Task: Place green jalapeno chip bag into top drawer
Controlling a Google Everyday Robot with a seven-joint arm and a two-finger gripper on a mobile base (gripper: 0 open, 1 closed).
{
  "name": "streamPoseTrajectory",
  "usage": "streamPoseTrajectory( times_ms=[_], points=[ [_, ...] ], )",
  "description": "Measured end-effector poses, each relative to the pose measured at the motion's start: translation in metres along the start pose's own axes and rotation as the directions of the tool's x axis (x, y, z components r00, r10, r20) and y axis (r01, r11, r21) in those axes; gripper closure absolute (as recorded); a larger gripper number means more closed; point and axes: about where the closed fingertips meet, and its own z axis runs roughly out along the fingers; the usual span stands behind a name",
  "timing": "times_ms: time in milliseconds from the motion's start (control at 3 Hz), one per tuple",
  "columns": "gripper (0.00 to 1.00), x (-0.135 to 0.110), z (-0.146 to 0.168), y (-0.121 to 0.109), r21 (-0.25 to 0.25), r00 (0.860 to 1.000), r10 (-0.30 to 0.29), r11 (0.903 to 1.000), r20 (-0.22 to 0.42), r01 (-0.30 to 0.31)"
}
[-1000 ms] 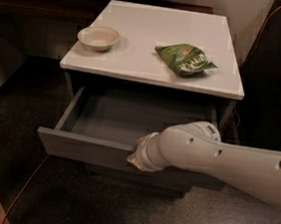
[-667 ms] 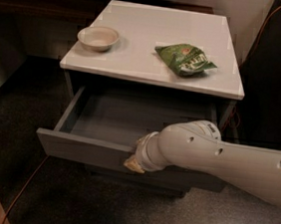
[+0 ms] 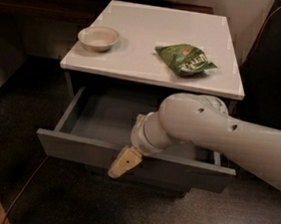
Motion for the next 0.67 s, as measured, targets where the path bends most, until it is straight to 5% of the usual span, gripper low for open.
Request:
streamPoseTrajectory(
  times_ms=[667],
  points=[
    [0.0,-0.045,-0.061,-0.045,-0.007,0.999,-0.006,1.0,0.05,0.006]
  ],
)
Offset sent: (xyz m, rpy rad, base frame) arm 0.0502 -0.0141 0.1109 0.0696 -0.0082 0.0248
